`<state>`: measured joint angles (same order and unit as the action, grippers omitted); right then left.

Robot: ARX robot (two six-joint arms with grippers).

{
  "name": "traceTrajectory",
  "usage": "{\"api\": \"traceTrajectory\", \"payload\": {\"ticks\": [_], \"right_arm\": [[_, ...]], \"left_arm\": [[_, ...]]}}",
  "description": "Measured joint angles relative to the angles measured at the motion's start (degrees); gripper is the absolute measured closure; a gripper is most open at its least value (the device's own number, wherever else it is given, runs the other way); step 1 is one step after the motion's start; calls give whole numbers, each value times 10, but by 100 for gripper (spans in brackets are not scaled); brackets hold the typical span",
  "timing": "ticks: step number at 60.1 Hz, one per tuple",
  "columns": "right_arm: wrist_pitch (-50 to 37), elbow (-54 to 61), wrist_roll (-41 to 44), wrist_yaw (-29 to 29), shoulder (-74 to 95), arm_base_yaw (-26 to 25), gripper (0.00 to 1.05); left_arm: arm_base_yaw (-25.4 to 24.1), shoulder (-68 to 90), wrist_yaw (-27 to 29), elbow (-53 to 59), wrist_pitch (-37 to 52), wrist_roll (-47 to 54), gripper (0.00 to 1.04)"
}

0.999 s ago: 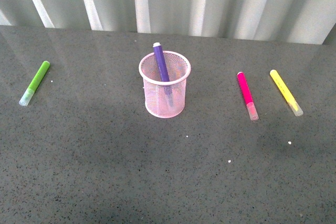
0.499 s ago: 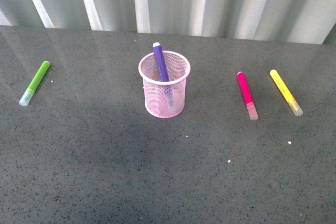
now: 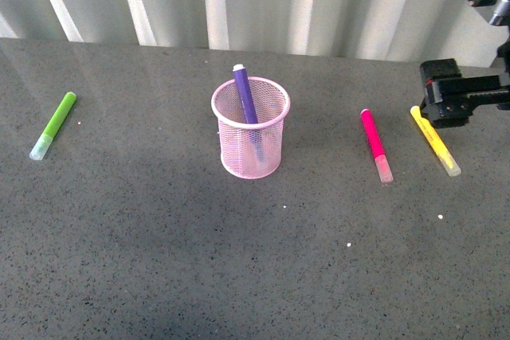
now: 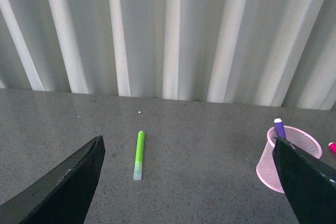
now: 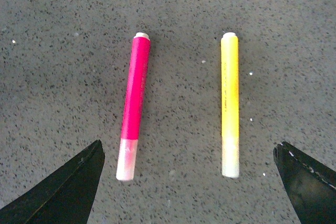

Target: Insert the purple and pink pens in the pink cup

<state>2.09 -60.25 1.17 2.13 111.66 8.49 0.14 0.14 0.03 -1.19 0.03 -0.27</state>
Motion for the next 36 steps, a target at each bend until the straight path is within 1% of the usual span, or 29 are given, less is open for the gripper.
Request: {"api": "traceTrajectory", "payload": {"ticks": [16,36], "right_arm": [[24,-112,-27,7,99,10,7],[40,-182,-35,10,173,24,7]], "left_arm": [[0,0,0,0,0,0,7],[0,0,0,0,0,0,7]]}}
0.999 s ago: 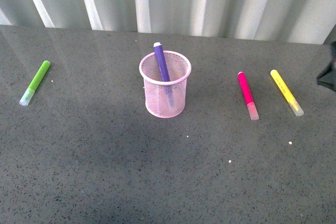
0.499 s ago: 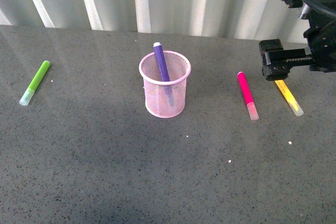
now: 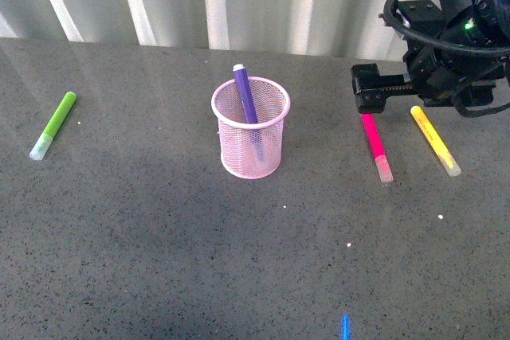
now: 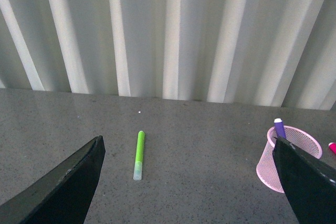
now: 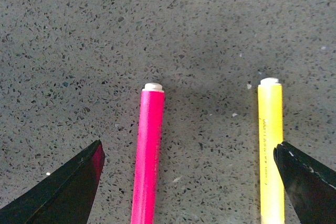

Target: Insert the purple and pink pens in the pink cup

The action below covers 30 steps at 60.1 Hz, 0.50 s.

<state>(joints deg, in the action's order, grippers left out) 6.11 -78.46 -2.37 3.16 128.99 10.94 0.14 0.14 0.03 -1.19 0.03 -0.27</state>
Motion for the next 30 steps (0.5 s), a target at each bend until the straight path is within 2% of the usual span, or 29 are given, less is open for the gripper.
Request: {"api": "traceTrajectory", "payload": {"ticks": [30], "right_arm": [[5,-42,-29,-4,68,24,7]], "left_arm": [[0,0,0,0,0,0,7]]}}
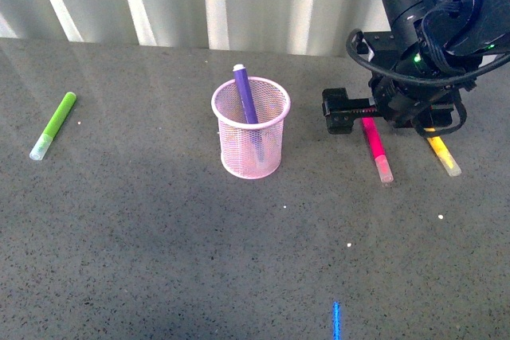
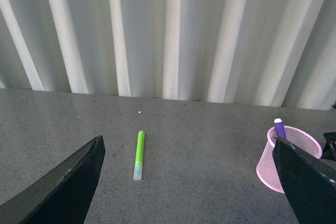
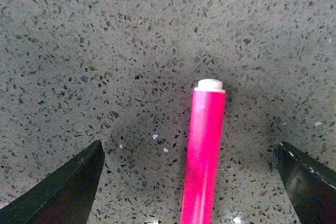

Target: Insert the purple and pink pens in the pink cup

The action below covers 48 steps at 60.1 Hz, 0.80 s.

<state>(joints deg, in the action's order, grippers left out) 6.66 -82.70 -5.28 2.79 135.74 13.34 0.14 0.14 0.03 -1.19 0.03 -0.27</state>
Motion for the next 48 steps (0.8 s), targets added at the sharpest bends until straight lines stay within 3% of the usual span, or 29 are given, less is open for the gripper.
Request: {"api": "traceTrajectory", "payload": {"ticks": [16,48], "right_arm": [[-3,-13,-15,0,15,4,8],[-42,11,-44,-21,9,4,84]], "left_arm": [[0,0,0,0,0,0,7],[0,0,0,0,0,0,7]]}}
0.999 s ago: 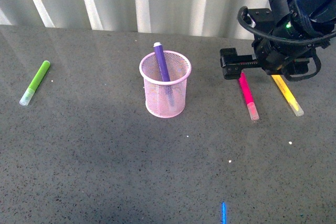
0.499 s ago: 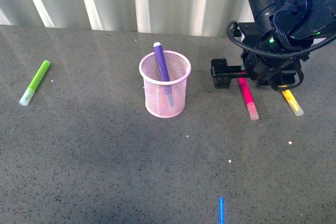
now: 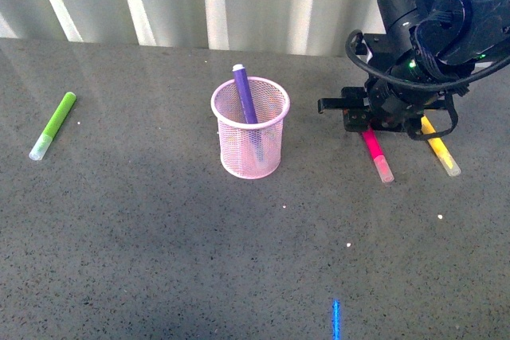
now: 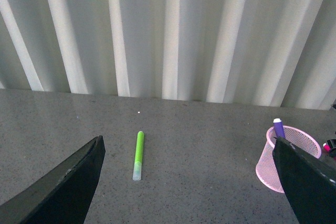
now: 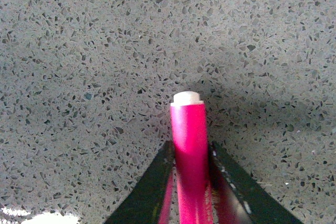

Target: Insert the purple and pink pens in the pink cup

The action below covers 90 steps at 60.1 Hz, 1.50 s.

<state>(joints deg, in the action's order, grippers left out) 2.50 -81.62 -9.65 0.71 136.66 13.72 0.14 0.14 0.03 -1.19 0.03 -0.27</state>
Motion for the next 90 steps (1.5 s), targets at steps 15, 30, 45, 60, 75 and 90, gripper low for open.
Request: {"api": "traceTrajectory", "payload": {"ticks": [15,30,45,60,75,90], "right_arm": [[-130,81,-6,-34,-49,-1,93],[-379,167,-58,-54,-184,32,93],[-555,226,57,-77,-230,158,93],[-620,230,140,-22,-147,199,93],[-614,200,136,-18,-120,197,93],[-615,191,104,-16,-103,184,93]], "left_arm": [[0,0,0,0,0,0,7],[0,0,0,0,0,0,7],[0,0,0,0,0,0,7],[0,0,0,0,0,0,7],[0,0,0,0,0,0,7],[0,0,0,0,0,0,7]]}}
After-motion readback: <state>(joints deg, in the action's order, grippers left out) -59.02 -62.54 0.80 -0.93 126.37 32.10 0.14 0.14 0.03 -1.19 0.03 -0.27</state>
